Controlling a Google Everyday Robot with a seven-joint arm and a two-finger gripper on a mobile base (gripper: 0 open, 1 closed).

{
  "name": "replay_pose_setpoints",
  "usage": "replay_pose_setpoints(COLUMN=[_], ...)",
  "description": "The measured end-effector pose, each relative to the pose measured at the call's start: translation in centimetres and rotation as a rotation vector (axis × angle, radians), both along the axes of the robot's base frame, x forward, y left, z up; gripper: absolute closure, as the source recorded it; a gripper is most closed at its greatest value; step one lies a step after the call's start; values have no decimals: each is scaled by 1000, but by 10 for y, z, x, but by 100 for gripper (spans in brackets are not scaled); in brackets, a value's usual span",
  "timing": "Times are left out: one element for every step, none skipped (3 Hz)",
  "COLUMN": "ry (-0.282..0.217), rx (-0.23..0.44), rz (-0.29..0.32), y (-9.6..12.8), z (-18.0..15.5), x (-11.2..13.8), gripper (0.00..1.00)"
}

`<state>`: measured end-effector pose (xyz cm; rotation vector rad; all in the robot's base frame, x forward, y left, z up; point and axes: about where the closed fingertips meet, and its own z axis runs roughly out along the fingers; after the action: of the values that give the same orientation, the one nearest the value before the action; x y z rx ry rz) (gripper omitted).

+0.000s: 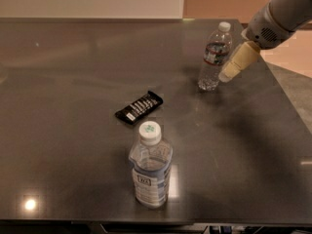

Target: Pick water bottle

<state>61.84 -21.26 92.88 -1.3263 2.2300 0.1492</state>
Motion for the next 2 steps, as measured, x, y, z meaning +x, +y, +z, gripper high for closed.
replay_pose_setpoints(ry=[0,-7], rx=[37,87], rz=[-17,-17], y=[7,13], z=[-2,2], x=[17,30], gripper=[0,0])
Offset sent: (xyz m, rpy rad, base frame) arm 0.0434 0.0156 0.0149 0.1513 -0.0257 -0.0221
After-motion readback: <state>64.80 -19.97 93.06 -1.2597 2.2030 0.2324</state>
